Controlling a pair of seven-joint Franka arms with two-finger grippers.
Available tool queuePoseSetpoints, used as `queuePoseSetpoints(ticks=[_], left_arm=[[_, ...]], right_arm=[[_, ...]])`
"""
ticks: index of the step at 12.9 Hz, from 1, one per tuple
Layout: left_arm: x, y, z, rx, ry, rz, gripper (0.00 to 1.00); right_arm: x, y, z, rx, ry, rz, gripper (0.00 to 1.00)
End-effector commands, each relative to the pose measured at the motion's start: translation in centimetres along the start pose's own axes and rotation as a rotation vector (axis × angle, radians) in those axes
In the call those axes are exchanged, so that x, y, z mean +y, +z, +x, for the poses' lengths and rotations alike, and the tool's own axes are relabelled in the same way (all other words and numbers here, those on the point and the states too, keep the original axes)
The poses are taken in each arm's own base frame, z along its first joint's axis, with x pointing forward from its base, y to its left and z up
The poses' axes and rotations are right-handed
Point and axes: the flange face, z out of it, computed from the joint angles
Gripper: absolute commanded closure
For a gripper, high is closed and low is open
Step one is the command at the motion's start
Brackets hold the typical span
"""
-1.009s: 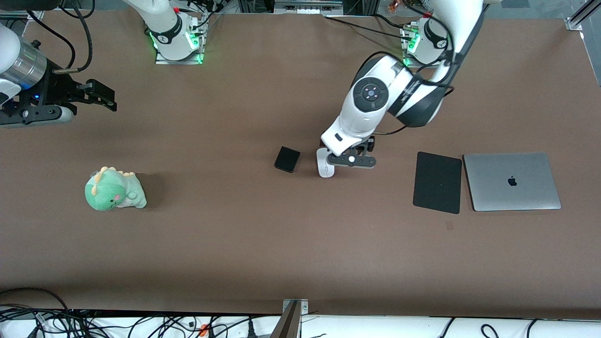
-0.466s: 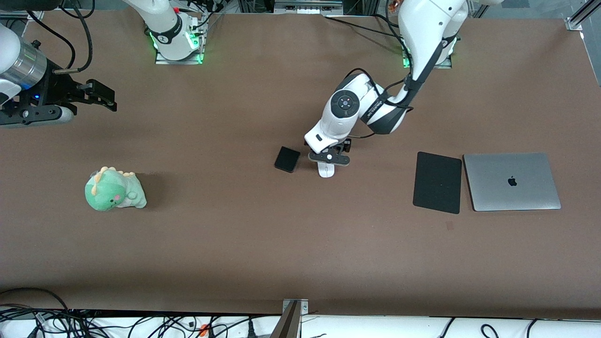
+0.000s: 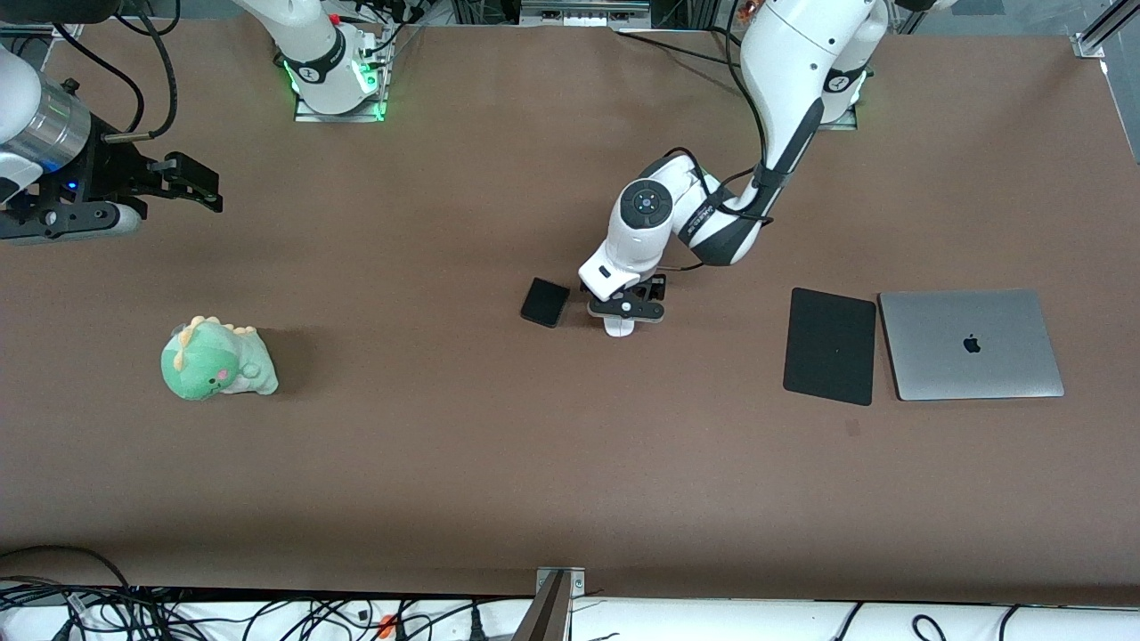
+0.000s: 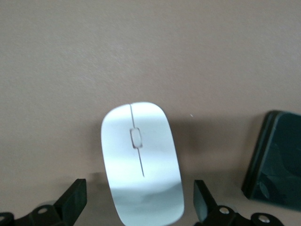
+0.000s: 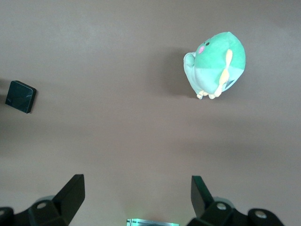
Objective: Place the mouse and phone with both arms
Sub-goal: 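Lower the left gripper and close it on the white mouse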
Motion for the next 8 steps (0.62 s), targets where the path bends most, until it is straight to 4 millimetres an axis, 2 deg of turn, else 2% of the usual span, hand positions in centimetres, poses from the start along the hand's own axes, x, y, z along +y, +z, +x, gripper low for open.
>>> queuePoseSetpoints(ticks=[1,5,8], left_arm=[[0.1,0.3,0.7,0.038,-0.017,-0.001,0.00],[1.0,0.9,0.3,0.058,-0.047,-0.028,0.00],[1.1,1.5,-0.1,0.051,-0.039,-0.020,0.00]], right_arm=[[0.2,-0.1,0.2,0.007,-0.010,0.006,0.00],[0.2,-0.1,0.2,0.007,-0.010,0.006,0.00],[0.2,0.1,0.3,0.004,-0.010,0.006,0.00]])
